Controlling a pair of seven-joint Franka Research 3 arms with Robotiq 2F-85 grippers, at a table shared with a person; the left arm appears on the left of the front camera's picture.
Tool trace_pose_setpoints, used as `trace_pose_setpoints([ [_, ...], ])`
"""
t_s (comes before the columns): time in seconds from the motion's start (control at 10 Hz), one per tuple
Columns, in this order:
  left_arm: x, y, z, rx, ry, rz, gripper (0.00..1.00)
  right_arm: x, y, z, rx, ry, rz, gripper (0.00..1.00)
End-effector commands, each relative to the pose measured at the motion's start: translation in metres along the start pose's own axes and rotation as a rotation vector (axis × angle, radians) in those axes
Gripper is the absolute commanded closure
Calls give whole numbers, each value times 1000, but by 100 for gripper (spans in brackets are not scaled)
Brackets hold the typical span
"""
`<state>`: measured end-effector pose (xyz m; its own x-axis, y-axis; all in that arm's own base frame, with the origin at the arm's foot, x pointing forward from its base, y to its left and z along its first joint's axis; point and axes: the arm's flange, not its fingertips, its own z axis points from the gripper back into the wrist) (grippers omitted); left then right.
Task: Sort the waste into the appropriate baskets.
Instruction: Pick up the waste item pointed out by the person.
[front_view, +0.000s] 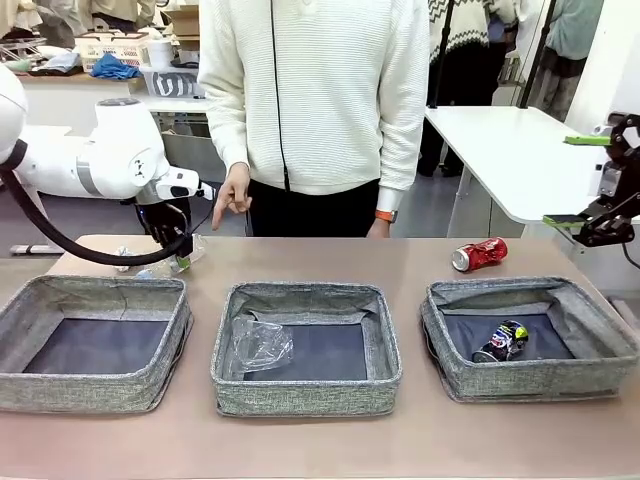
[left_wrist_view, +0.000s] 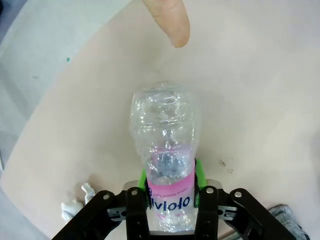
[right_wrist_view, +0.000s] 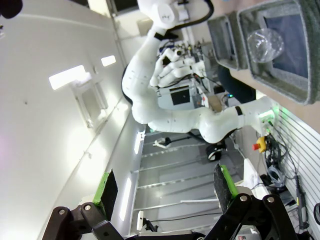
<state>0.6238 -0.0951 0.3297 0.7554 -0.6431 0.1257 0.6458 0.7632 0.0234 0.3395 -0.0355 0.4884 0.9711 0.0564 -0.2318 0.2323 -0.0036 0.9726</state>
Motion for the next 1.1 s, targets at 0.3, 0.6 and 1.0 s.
trace_pose_setpoints([
  [0.3, -2, -4, 8, -19, 13, 53, 100, -1, 2, -1, 13, -2, 6, 0],
  [0.6, -19, -2, 52, -14, -16, 185, 100, -1, 2, -1, 13, -2, 6, 0],
  [1.0, -115, -84, 215, -263, 88, 578, 100, -1, 2, -1, 13, -2, 6, 0],
])
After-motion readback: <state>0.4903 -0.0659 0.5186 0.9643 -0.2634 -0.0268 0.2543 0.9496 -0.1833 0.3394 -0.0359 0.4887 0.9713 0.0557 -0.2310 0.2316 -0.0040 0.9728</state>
